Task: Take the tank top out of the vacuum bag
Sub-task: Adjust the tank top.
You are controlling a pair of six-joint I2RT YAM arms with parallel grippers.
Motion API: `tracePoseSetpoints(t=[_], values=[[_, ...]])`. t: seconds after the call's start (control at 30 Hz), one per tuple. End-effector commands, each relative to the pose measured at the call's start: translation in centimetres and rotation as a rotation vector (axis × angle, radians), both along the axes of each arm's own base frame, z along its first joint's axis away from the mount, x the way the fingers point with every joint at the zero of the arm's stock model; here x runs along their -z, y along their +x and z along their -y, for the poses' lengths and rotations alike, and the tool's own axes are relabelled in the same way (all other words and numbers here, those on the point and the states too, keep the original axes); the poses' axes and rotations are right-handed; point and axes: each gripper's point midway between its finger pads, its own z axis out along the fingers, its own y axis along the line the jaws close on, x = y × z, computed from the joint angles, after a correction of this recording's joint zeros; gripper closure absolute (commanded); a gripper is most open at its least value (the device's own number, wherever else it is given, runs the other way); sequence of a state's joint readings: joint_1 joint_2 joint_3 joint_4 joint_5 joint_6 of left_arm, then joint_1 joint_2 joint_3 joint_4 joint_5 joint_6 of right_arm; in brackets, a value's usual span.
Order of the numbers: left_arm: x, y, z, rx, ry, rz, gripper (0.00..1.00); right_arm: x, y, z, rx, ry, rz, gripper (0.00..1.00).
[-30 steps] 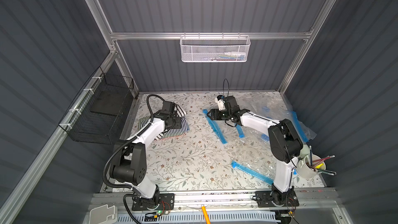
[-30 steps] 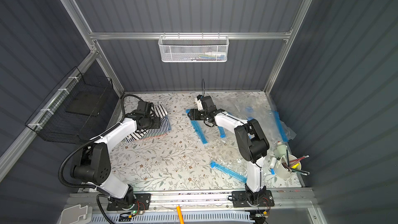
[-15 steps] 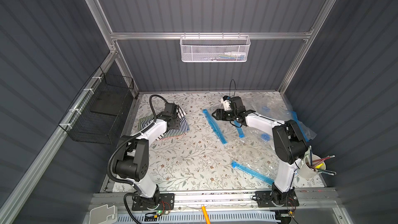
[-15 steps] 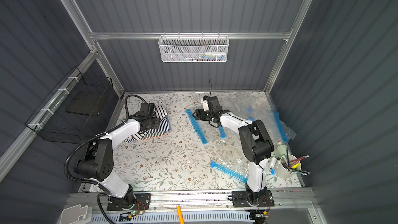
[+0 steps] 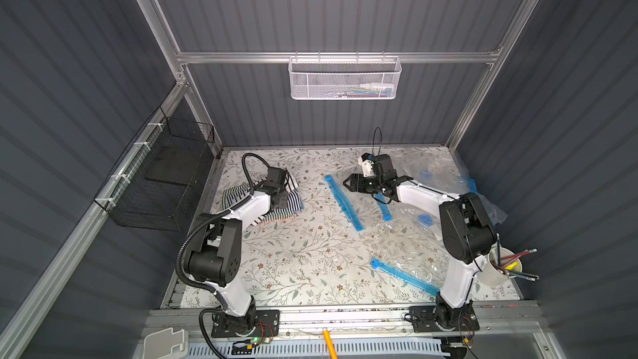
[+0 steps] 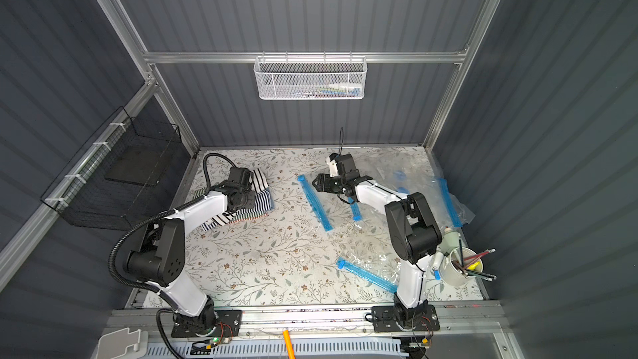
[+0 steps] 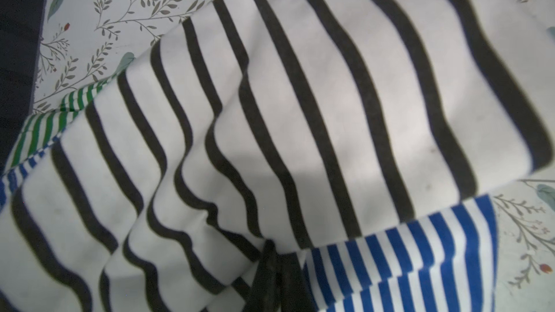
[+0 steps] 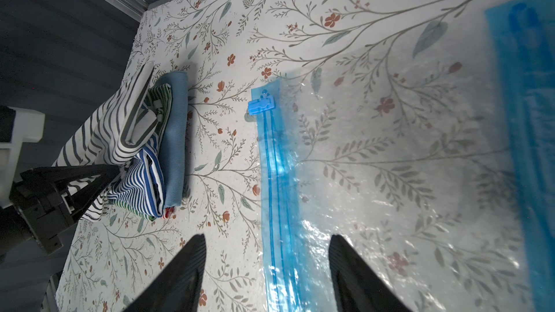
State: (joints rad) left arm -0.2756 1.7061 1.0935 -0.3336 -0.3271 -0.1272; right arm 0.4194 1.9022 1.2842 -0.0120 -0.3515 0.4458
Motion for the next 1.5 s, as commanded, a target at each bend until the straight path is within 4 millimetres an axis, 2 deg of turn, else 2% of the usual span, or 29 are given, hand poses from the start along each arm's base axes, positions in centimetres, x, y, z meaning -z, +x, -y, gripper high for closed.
tracePoseSetpoints(t=[0.0,0.2,0.3,0.43,0.53,0.67,0.8,0.83,0.87,0.93,0.97,1.03,1.1,1.17,1.2,1.27,1.37,1.47], values=[[-1.0,-0.5,-0.4,-0.026,0.002,0.007,1.0,-0.8,-0.4,0.2,0.001,-0.003,0.004,0.33],[-5.2,-2.0,1.6,0.07,-0.142,0.128,1.0,-1.1,-0.4,-0.4,-0.017,-0.013,0.003,0.34],[-6.3,-2.9,3.1,0.135,-0.219,0.131,1.0,-1.5,-0.6,-1.1,-0.044,-0.013,0.017,0.34],[-7.1,-4.0,3.6,0.175,-0.251,0.13,1.0,-2.2,-0.9,-2.1,-0.078,-0.011,0.033,0.32],[-7.4,-4.6,3.6,0.183,-0.256,0.145,1.0,-3.0,-1.1,-3.4,-0.119,0.011,0.046,0.32],[-6.8,-4.7,2.1,0.116,-0.21,0.153,1.0,-3.7,-1.9,-6.2,-0.206,0.066,0.043,0.31],[-5.5,-4.8,2.7,0.136,-0.227,0.11,1.0,-3.6,-2.2,-7.7,-0.237,0.126,0.007,0.29],[-5.1,-4.9,2.6,0.124,-0.221,0.1,0.95,-3.6,-2.2,-8.0,-0.241,0.12,0.006,0.29],[-4.8,-5.1,2.3,0.116,-0.213,0.092,0.76,-3.5,-2.2,-8.1,-0.245,0.108,0.007,0.29],[-4.6,-5.4,2.1,0.111,-0.212,0.102,0.67,-3.4,-2.2,-8.3,-0.25,0.084,0.016,0.27],[-4.9,-5.3,1.8,0.089,-0.206,0.121,0.58,-3.5,-2.2,-8.5,-0.256,0.083,0.019,0.27],[-6.1,-5.2,-0.5,-0.042,-0.154,0.171,0.34,-3.6,-2.3,-9.1,-0.275,0.087,0.016,0.26],[-8.0,-5.3,-2.6,-0.155,-0.104,0.233,0.17,-3.3,-2.5,-9.6,-0.289,0.08,0.01,0.26],[-9.1,-5.7,-5.5,-0.303,0.0,0.247,0.11,-3.0,-2.8,-10.1,-0.302,0.073,0.011,0.25],[-9.1,-6.2,-7.0,-0.378,0.055,0.221,0.09,-2.9,-2.9,-10.4,-0.309,0.07,0.01,0.25],[-7.7,-6.4,-9.1,-0.458,0.072,0.138,0.08,-2.8,-3.1,-10.8,-0.318,0.063,0.013,0.25],[-5.1,-6.3,-10.6,-0.531,-0.041,0.065,0.1,-2.5,-3.0,-10.9,-0.32,0.055,0.01,0.26],[-4.2,-5.9,-10.8,-0.533,-0.028,0.053,0.11,-2.6,-3.1,-10.5,-0.315,0.036,0.017,0.26]])
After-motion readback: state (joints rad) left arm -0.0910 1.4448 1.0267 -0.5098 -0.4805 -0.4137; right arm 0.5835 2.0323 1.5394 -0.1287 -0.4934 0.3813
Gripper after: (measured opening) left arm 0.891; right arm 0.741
